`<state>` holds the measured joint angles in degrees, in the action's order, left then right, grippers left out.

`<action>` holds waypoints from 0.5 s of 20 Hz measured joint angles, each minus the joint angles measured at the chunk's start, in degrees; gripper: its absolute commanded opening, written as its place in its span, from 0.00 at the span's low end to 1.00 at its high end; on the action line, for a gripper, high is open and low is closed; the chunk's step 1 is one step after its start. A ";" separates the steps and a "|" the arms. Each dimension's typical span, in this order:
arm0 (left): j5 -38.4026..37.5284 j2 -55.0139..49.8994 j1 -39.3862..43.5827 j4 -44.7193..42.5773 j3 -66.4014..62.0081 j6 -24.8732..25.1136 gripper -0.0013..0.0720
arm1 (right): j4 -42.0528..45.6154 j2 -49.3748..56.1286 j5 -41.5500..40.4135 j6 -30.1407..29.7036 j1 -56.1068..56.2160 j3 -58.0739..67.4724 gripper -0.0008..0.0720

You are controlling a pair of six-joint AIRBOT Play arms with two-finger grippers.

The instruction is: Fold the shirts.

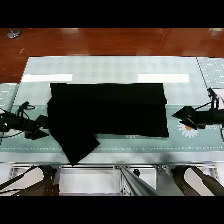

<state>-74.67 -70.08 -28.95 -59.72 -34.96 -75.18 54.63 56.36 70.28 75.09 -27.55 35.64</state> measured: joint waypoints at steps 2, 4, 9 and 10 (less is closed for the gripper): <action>0.22 0.83 2.71 2.97 3.19 0.39 0.98 | -2.58 -1.46 -1.07 -0.83 -0.37 -3.17 0.85; 1.38 1.33 6.69 5.25 5.73 0.59 0.98 | -4.07 -2.23 -1.42 -1.46 -0.59 -4.81 0.85; 2.64 1.64 13.73 8.33 9.22 2.23 0.47 | -2.43 -2.89 -2.45 -0.35 -0.81 -4.76 0.85; 3.85 1.64 13.99 6.71 9.57 3.19 0.03 | -0.39 -2.97 -2.75 0.66 -0.81 -4.33 0.85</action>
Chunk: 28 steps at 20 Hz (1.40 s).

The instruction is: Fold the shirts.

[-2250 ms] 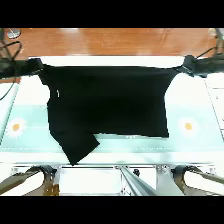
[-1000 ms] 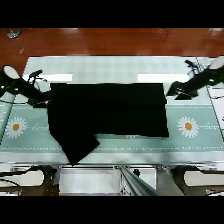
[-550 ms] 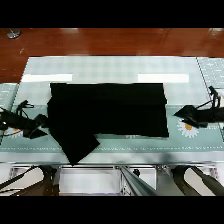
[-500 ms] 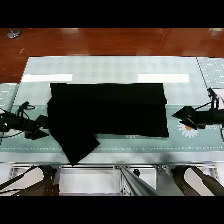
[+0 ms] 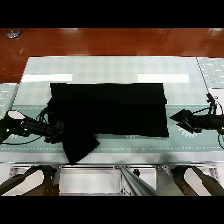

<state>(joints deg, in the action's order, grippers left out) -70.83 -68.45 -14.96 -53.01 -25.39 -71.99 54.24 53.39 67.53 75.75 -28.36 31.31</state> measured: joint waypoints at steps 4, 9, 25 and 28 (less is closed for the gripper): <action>0.37 1.36 -0.85 0.66 0.46 2.95 0.04 | 9.25 0.26 2.49 4.94 0.00 -0.48 0.85; -1.16 4.81 -1.31 6.88 0.52 4.87 0.04 | 7.37 1.33 4.61 5.25 0.00 -5.53 0.85; 0.37 7.13 -3.96 11.45 -3.98 6.23 0.04 | -8.63 15.78 -0.52 -2.86 11.06 3.08 0.05; 1.99 6.03 -7.65 11.45 -8.87 7.67 0.04 | -6.67 16.57 0.20 -1.29 11.76 9.68 0.05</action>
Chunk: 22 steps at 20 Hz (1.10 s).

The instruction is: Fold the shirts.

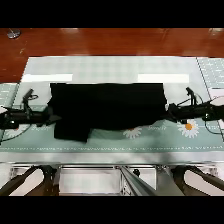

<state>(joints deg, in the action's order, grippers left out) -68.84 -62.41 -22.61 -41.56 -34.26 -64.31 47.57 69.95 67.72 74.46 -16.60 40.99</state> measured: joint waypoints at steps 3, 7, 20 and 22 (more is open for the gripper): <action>1.51 -4.92 0.04 0.55 -5.62 0.17 0.04 | 0.26 2.86 -0.57 0.94 1.53 7.26 0.05; 4.63 -14.93 5.16 1.44 -16.70 -2.56 0.04 | 0.55 10.67 -2.58 3.17 3.82 18.10 0.05; 3.87 -41.94 10.32 0.87 -46.34 -12.96 0.98 | -1.03 30.12 -4.33 6.19 4.50 38.88 0.85; 0.09 -42.82 8.52 -0.39 -48.76 -13.18 0.98 | -0.81 30.53 -1.40 5.18 2.69 40.89 0.85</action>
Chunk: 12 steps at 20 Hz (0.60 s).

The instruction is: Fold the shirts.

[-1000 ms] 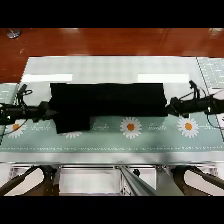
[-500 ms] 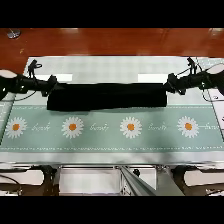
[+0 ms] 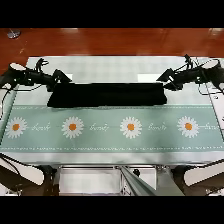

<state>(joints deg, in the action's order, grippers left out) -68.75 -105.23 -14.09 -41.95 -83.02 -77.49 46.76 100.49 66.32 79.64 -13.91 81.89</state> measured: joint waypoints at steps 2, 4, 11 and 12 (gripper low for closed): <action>-5.75 0.35 -3.15 -4.61 -2.29 -1.53 0.98 | 2.08 -0.20 3.52 -0.31 -3.15 1.46 0.85; -9.97 2.69 -6.71 -11.39 -2.51 -3.34 0.98 | 5.51 -0.42 6.80 0.81 -6.08 1.97 0.85; 3.37 24.68 -10.97 -13.90 19.98 0.20 0.98 | 8.92 0.57 8.44 2.71 -5.51 -3.63 0.85; 5.44 28.17 -10.12 -11.74 23.61 1.92 0.98 | 8.24 1.16 7.91 2.71 -4.50 -3.98 0.85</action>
<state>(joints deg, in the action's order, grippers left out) -63.31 -77.06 -24.21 -53.69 -59.42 -75.57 55.00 101.65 74.24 82.35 -18.41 77.91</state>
